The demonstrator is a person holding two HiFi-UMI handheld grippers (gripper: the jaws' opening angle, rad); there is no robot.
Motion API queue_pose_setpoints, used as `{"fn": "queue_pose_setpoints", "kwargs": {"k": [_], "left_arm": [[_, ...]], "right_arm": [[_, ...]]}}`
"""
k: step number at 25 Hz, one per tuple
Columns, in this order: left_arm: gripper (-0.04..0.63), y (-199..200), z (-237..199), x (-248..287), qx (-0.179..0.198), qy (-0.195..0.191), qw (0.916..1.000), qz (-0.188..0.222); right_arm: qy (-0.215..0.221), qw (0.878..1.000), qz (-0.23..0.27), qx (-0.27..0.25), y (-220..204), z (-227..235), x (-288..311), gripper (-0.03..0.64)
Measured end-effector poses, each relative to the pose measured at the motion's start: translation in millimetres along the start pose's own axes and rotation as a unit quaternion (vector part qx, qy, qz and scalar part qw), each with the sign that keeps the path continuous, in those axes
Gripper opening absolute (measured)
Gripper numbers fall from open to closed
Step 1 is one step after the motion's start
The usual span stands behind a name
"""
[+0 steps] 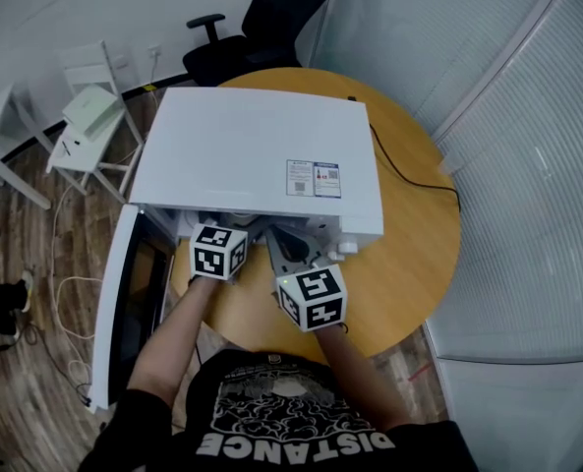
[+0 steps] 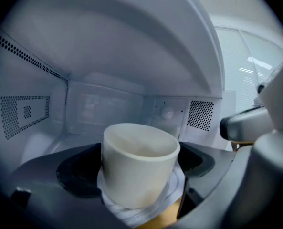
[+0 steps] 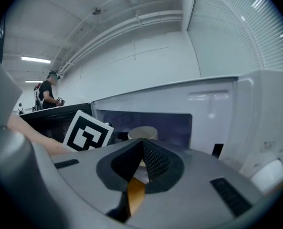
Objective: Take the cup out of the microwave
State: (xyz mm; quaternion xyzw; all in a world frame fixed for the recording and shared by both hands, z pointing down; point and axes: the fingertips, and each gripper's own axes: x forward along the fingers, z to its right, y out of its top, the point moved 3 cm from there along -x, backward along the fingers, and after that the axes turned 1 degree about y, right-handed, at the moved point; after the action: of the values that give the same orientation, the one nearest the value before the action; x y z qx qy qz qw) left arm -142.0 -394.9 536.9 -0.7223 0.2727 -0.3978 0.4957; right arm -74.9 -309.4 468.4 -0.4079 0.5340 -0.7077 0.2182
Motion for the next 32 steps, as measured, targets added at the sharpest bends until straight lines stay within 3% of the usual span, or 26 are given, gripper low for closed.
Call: {"fn": "queue_pose_setpoints", "kwargs": {"k": [17,32], "left_arm": [[0.448,1.6,-1.9,0.3,0.025,0.031,0.9992,0.004],[0.446,6.8,-1.3,-17.7,0.011,0.049,0.9987,0.009]], "right_arm": [[-0.001,1.0,0.0,0.002,-1.7,-1.1,-4.6,0.015],[0.011,1.0,0.001,-0.005,5.1,-9.1,-12.1,0.015]]}}
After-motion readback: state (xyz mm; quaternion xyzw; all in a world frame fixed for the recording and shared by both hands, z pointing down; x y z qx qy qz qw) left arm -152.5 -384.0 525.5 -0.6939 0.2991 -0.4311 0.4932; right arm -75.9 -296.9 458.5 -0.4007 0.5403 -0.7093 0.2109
